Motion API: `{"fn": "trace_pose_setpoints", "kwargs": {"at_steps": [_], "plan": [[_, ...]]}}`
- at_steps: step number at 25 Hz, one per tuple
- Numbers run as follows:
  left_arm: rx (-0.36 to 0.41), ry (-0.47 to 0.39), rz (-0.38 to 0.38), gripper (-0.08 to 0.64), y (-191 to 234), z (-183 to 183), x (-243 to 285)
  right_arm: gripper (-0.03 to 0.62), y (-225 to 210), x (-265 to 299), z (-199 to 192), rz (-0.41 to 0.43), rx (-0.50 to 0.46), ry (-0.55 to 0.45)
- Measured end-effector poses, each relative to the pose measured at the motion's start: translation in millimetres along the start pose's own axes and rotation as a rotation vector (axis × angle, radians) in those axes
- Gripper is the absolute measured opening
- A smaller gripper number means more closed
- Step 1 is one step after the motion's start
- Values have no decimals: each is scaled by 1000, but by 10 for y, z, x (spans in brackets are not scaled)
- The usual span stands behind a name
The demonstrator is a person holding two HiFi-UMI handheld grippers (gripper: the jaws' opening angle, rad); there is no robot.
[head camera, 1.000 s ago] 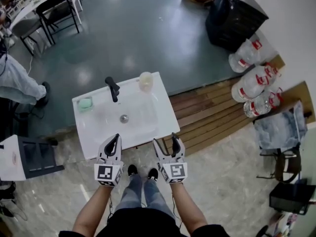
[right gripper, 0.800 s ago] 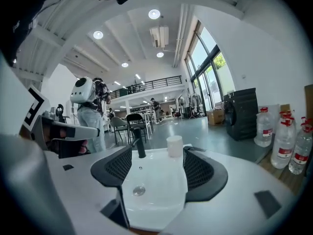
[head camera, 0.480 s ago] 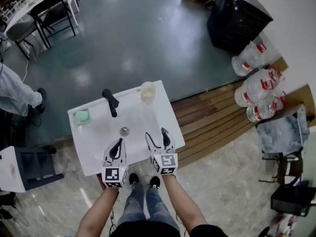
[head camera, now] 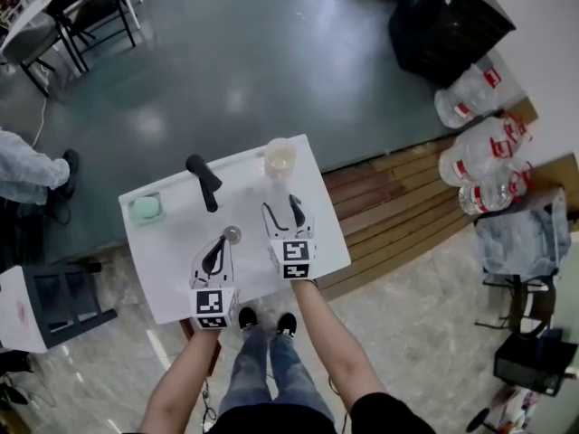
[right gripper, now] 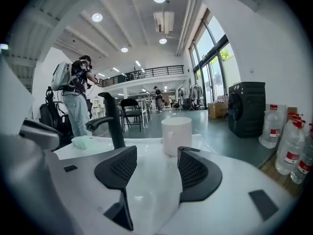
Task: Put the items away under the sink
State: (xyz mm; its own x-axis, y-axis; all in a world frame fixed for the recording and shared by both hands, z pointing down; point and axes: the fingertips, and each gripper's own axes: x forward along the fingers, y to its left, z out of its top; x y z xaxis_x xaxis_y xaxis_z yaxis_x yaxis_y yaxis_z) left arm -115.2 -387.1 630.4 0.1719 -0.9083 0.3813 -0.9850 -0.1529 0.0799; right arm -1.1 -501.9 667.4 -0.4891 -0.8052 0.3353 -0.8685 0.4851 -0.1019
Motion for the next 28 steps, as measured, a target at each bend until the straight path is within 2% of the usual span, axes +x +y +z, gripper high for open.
{"fn": "trace_pose_setpoints", "kwargs": {"at_steps": [6,13,19,23,28], "plan": [[3,0,-1,5,58,-40,160,221,-126,362,-82,-44,-2,26],[-12,12,-10,5,30,-171,321,184,-183,618,11,-70,-25,0],[-49,4,3,5,64,-203,548,65,-277,634,41,-126,-51,-17],[-54,4,-2,5,55,-169,669,61,-238,598,76,-102,-98,-40],[-30,10,-3,5,62,-168,637,51,-45,443,229,-2,-112,-94]]}}
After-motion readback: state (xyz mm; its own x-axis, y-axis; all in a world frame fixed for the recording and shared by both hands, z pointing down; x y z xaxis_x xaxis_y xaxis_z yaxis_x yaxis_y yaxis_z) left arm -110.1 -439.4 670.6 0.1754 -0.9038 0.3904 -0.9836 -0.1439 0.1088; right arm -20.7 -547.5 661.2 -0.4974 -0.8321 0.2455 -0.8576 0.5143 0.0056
